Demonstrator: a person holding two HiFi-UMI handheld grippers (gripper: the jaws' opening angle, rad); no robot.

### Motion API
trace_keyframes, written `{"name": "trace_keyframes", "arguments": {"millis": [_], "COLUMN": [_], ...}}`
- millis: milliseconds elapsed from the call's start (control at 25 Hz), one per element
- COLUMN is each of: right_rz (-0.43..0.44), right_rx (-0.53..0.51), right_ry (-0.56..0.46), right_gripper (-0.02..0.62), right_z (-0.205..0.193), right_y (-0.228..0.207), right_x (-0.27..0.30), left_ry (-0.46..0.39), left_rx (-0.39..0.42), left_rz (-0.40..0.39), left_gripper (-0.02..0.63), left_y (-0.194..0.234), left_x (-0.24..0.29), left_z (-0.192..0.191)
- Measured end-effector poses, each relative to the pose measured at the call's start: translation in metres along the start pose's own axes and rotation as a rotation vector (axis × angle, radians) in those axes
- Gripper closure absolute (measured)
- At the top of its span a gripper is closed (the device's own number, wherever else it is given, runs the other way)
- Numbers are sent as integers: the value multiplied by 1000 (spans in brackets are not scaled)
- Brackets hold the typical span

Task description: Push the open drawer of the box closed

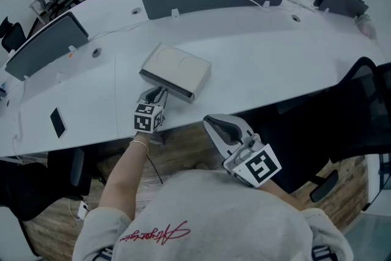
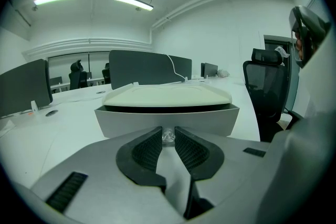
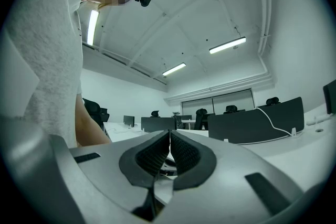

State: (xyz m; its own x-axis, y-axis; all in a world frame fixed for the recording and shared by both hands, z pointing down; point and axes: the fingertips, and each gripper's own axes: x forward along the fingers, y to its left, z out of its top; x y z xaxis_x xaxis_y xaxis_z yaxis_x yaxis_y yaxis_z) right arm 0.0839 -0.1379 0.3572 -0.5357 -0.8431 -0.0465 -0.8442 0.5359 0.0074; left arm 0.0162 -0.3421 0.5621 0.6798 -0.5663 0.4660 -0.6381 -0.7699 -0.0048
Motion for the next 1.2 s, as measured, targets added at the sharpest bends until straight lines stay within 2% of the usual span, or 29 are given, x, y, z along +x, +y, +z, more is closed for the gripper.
{"name": "trace_keyframes", "arguments": {"millis": [1200], "right_rz": [-5], "right_rx": [0], "right_ry": [1], "right_gripper": [577], "right_z": [-1], "right_y": [-11], "right_x": [6], "left_ry": [-4], "left_rx": [-12], "left_rz": [-39], "left_gripper": [520], "left_y": [-1], "left_x": [18], "left_z": [9]}}
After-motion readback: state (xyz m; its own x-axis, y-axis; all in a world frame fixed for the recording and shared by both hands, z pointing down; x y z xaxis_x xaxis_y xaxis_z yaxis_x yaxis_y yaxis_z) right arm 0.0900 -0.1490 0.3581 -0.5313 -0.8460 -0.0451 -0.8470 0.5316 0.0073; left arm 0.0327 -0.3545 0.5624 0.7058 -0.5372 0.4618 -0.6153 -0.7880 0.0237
